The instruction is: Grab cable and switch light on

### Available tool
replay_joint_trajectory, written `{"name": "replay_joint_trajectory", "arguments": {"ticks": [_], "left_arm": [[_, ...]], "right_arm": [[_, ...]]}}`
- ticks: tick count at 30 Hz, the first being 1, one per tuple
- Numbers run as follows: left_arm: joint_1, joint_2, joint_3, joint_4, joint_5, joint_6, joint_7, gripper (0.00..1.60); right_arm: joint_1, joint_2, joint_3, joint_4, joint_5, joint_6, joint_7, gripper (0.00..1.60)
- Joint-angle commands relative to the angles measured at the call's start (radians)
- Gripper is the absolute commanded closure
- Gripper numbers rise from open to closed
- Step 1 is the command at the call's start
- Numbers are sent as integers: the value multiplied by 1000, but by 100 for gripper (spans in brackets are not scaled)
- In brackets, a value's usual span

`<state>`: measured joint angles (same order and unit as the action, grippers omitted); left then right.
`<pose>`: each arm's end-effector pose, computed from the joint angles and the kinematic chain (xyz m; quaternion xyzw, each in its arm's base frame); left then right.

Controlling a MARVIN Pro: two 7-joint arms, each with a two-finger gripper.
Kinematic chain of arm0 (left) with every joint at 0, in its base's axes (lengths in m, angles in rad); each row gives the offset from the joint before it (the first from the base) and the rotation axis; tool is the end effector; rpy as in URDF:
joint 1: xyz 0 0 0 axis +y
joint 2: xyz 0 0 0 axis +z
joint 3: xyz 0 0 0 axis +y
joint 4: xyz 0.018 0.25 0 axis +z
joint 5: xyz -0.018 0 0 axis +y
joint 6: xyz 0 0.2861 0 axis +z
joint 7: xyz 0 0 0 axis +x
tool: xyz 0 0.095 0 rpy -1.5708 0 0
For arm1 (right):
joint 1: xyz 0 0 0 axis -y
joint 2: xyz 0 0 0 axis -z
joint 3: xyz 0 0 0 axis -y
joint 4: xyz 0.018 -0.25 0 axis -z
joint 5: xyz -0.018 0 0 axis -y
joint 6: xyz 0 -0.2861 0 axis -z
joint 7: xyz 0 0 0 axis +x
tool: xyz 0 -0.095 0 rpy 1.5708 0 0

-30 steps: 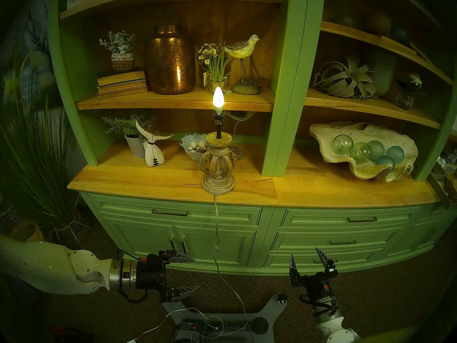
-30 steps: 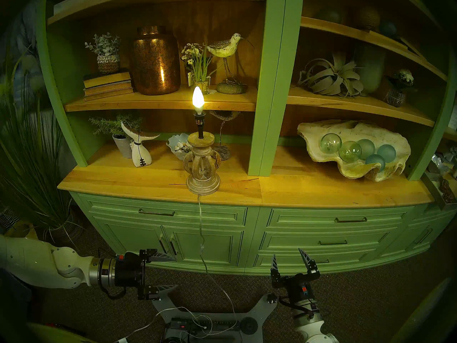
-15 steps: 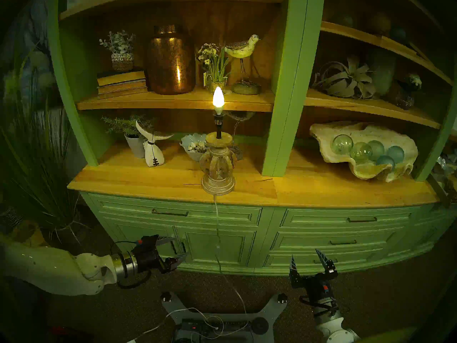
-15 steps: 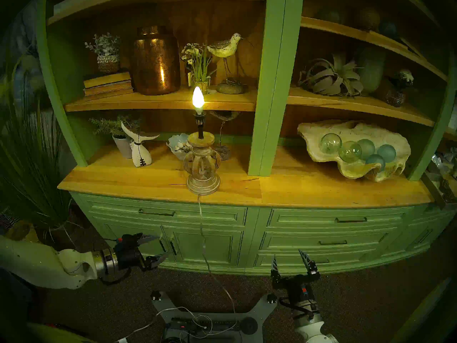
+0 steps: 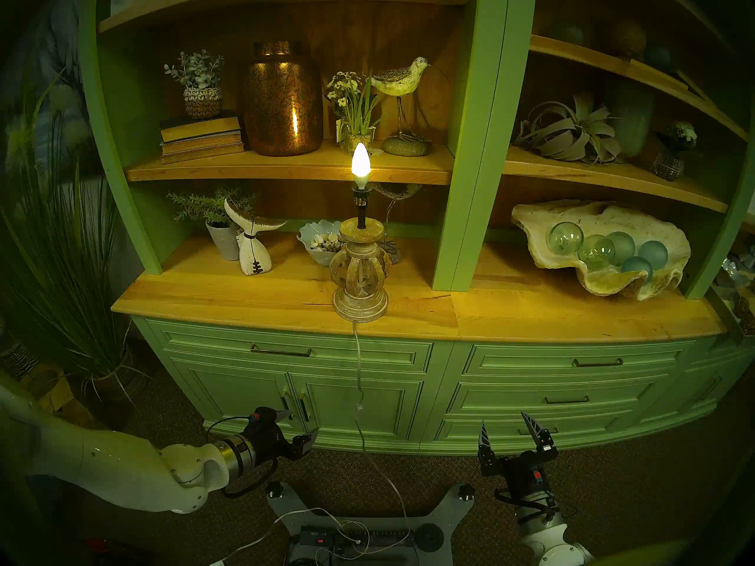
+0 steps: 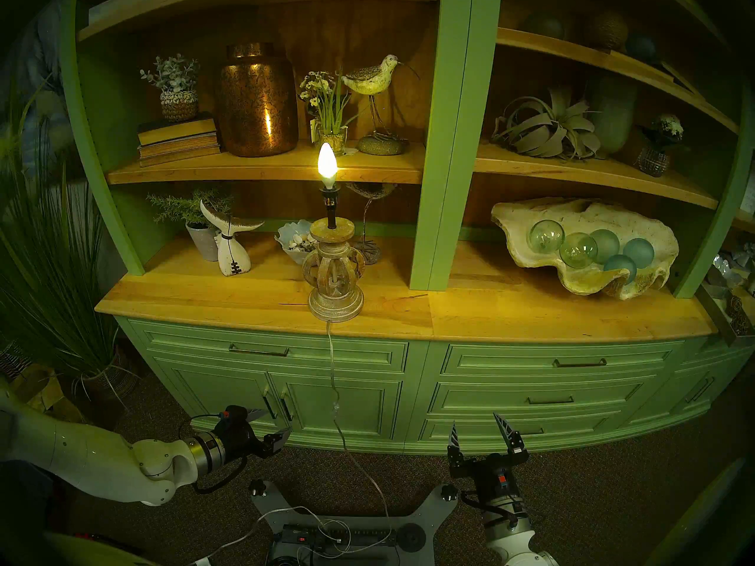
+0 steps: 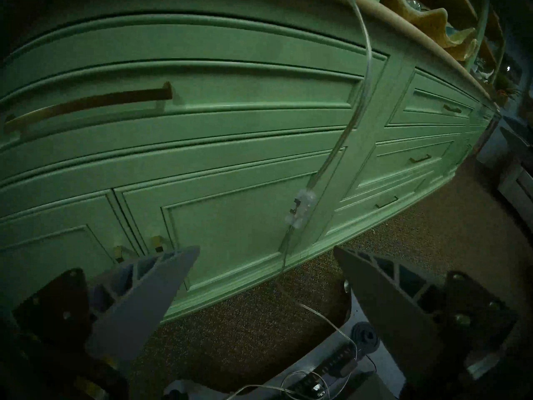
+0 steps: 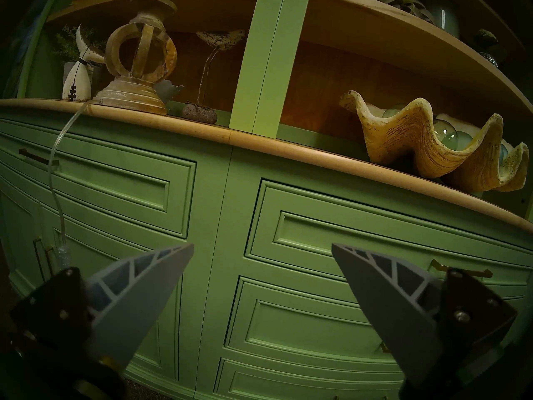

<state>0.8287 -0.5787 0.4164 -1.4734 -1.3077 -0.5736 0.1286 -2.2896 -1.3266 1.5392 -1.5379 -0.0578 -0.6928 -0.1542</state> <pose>0.2424 0.0511 -0.4206 0.8515 -0.1847 0.4545 0.1853 0.1441 -0.0522 -0.4089 0.7184 0.0987 0.6866 0.0533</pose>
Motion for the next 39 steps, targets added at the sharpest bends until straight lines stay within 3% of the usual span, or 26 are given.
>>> {"name": "replay_joint_trajectory", "arguments": {"ticks": [1,9,14,17,23,25,32,35,39], "left_arm": [[-18,-73,-40,1,29,-21,126,0],[3,-96,-37,0,72,-16,257,0],[18,-101,-33,-45,115,-19,388,0],[23,-98,-33,-69,129,-22,419,0],[35,-53,-23,-169,178,-29,560,0],[38,-30,-20,-190,192,-30,565,0],[53,78,9,-317,270,-14,738,0],[54,89,16,-338,288,-12,753,0],[57,109,26,-401,370,-12,833,0]], "right_arm": [[12,2,3,-24,-1,-11,0,0],[12,2,3,-26,-2,-12,0,0],[12,2,3,-27,-3,-13,0,0],[12,2,4,-27,-3,-13,0,0],[13,2,4,-25,-4,-12,0,0],[13,2,4,-25,-5,-12,0,0],[13,1,4,-25,-6,-12,-1,0],[13,1,4,-25,-6,-12,-1,0],[11,2,4,-29,-6,-14,-1,0]]}}
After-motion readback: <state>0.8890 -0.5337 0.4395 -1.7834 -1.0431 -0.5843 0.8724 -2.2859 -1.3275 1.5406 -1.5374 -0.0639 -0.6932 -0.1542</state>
